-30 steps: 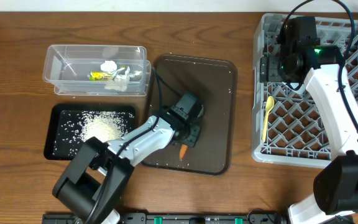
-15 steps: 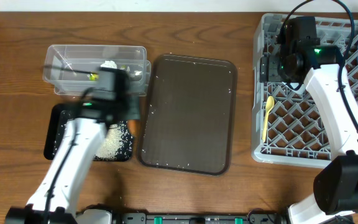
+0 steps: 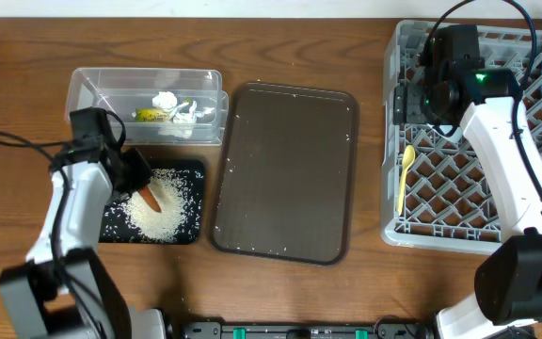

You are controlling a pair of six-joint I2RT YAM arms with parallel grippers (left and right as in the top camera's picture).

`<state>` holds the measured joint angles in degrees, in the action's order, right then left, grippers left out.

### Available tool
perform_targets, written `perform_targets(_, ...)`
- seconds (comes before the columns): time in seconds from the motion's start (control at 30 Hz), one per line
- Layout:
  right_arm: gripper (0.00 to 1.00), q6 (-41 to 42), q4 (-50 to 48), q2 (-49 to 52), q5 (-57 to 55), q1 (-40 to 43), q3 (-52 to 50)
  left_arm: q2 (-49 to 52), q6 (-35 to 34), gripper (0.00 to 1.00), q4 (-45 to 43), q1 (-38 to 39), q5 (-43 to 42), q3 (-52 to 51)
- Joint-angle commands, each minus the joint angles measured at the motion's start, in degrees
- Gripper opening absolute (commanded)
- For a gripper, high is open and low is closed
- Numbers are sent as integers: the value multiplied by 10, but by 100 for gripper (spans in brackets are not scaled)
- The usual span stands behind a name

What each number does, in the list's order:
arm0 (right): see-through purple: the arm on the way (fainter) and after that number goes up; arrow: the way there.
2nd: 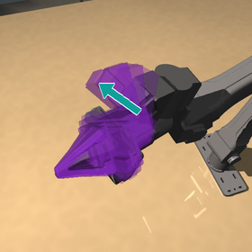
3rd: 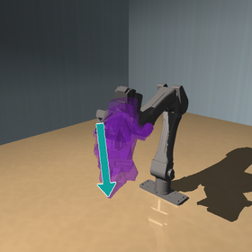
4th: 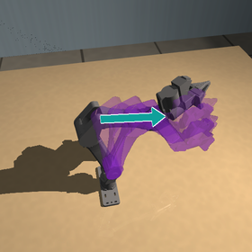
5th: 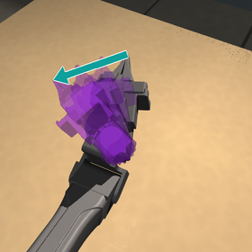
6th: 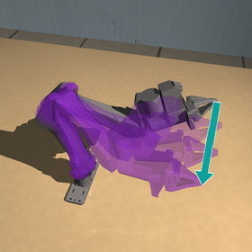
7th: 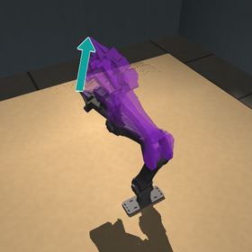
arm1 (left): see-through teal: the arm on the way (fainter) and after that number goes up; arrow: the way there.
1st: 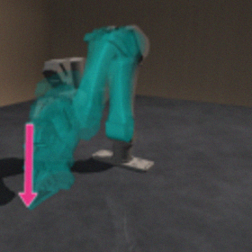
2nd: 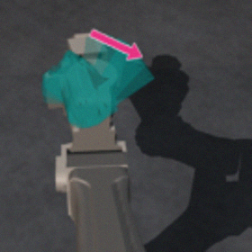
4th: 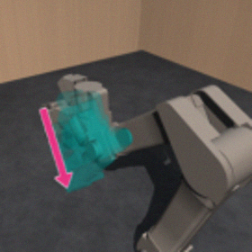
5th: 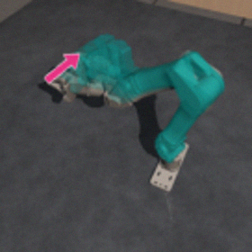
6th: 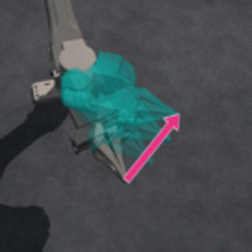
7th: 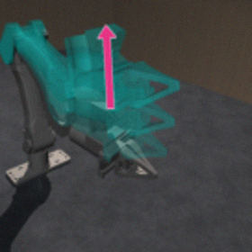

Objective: Sort waste into correct bins and load items into the dishwasher rack
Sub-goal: 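Carry the carrot left and drop it onto the black tray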

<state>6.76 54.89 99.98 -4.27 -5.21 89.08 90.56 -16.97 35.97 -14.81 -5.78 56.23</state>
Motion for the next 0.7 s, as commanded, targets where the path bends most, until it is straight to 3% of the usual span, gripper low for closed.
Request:
perform_targets(0.0,89,-2,2,1,2,3,1,26,-9,15,-7,-2,3,-8)
perform_targets(0.3,89,-2,2,1,2,3,1,80,-9,17,-26,-2,5,-8)
perform_targets(0.43,89,-2,2,1,2,3,1,72,-7,40,-25,-2,5,-6)
perform_targets(0.57,89,15,-1,1,3,4,1,37,9,50,-2,-1,4,10)
perform_targets(0.67,94,24,-20,1,42,12,1,-10,55,60,-1,9,-46,20)
